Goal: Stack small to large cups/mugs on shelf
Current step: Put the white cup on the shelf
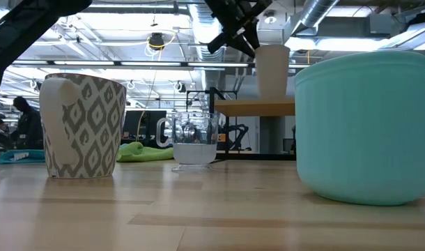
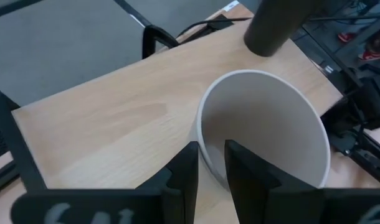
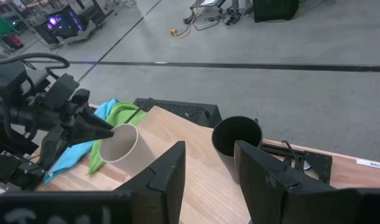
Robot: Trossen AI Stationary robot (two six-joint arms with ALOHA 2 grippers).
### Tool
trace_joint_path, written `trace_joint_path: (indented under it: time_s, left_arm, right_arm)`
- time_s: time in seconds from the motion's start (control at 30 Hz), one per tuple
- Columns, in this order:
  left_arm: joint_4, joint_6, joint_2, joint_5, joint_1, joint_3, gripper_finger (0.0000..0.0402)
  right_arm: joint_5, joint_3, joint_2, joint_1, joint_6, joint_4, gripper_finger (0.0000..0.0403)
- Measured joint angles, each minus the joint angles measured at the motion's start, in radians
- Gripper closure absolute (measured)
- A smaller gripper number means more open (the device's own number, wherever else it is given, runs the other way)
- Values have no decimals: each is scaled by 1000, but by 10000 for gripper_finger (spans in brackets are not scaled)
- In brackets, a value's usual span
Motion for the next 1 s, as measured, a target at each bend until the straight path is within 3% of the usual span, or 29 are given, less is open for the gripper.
trace_joint_path:
  time_s: [1.0]
  left_arm:
    - [56,91,0,80,5,0,332]
  right_arm:
    - [0,0,0,0,-4,0,244]
